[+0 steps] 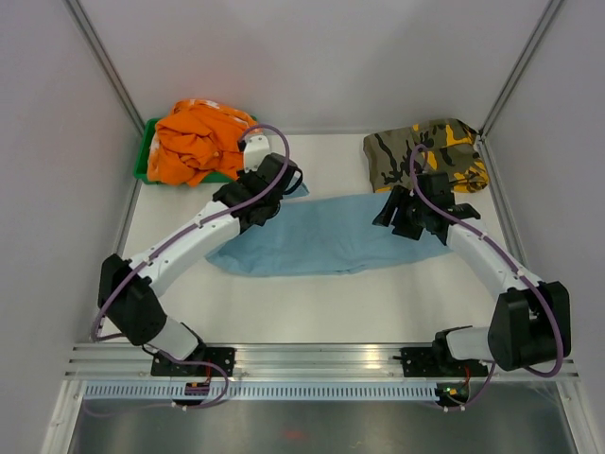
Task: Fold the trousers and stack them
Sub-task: Fold the trousers
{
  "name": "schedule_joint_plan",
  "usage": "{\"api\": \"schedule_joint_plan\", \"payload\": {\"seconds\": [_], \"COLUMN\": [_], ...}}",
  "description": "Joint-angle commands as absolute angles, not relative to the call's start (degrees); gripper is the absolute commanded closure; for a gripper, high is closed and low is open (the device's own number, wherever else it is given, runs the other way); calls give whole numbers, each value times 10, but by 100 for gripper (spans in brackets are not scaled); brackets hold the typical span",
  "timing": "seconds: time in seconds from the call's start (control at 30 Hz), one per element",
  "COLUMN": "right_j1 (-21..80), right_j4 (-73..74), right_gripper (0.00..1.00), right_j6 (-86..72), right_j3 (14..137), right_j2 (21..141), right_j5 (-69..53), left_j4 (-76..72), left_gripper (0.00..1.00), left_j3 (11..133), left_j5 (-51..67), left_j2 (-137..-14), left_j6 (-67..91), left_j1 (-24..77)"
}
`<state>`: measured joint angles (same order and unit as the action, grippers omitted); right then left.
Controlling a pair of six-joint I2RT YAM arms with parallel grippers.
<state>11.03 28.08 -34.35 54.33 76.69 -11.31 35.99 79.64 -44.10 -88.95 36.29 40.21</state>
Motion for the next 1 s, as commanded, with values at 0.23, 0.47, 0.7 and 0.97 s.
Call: {"api": "schedule_joint_plan", "payload": {"seconds": [0.23,0.47,0.7,0.97], "right_j1": [111,111,129,252], "right_j4": [205,193,103,-84], "right_gripper": [29,25,19,5], "right_j6": [-379,-386,-450,-609], "right_j3": [545,548,544,591], "right_j2": [791,796,837,979], "right_j5": [-169,-180,-223,-138], "left_j4": [184,55,98,112], "left_gripper": [98,98,98,98], "left_j3": [666,607,586,541], "left_j5": [-448,-360,-356,-381], "left_j2": [-877,-885,-889,-846], "left_j6": [378,326,394,398], "left_j1": [401,480,520,521]}}
